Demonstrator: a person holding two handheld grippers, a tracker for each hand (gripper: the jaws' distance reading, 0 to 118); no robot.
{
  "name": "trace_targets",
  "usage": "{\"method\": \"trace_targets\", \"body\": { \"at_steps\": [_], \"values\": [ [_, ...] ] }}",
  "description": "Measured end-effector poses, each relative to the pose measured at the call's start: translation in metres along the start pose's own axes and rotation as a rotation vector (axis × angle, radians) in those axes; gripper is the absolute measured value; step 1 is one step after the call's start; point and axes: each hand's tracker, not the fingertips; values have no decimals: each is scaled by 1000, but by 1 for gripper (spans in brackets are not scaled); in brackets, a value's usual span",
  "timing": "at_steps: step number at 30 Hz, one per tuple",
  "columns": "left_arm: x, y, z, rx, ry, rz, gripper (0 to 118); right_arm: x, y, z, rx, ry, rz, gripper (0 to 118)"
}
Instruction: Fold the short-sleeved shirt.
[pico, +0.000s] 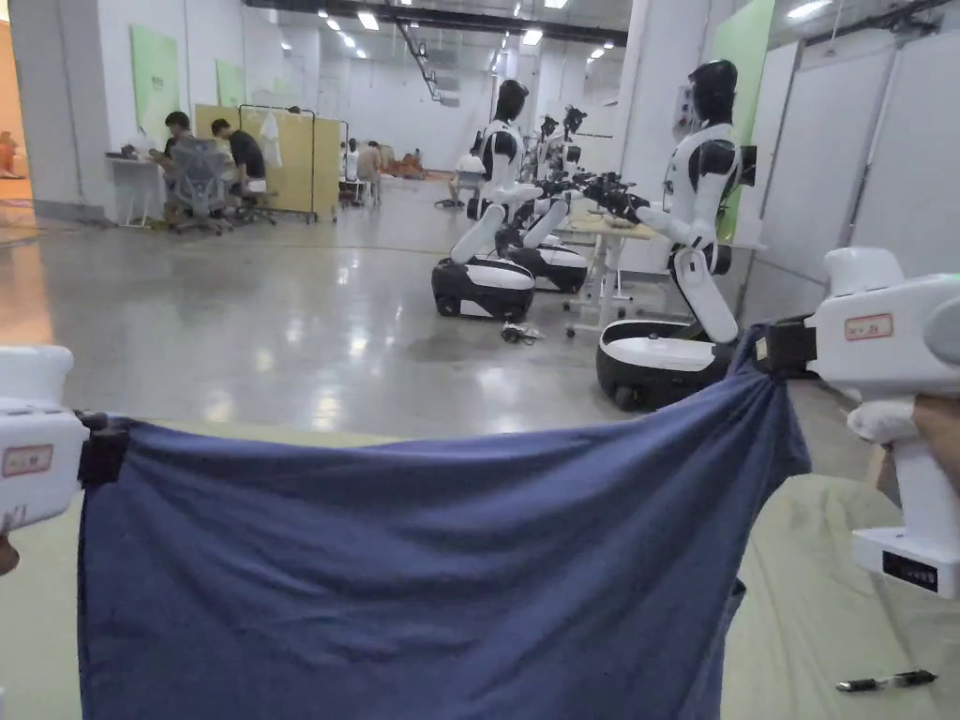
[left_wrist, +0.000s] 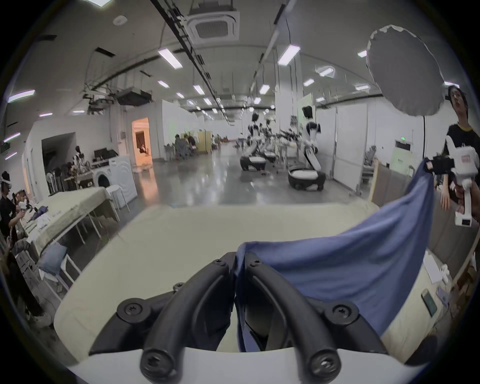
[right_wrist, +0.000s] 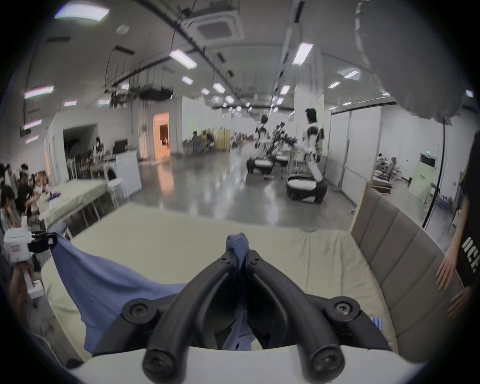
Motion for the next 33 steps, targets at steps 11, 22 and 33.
{"method": "trace_targets", "body": {
  "at_steps": [11, 22, 33],
  "values": [
    [-1, 172, -9, 264, 94, -35, 7, 19, 117, 36, 294, -15, -70, 6],
    [7, 161, -71, 219, 102, -19, 7, 23, 98, 6, 283, -41, -85, 6],
    [27, 74, -77, 76, 61, -40, 7, 41, 26, 10, 182, -29, -81, 6]
  ]
}}
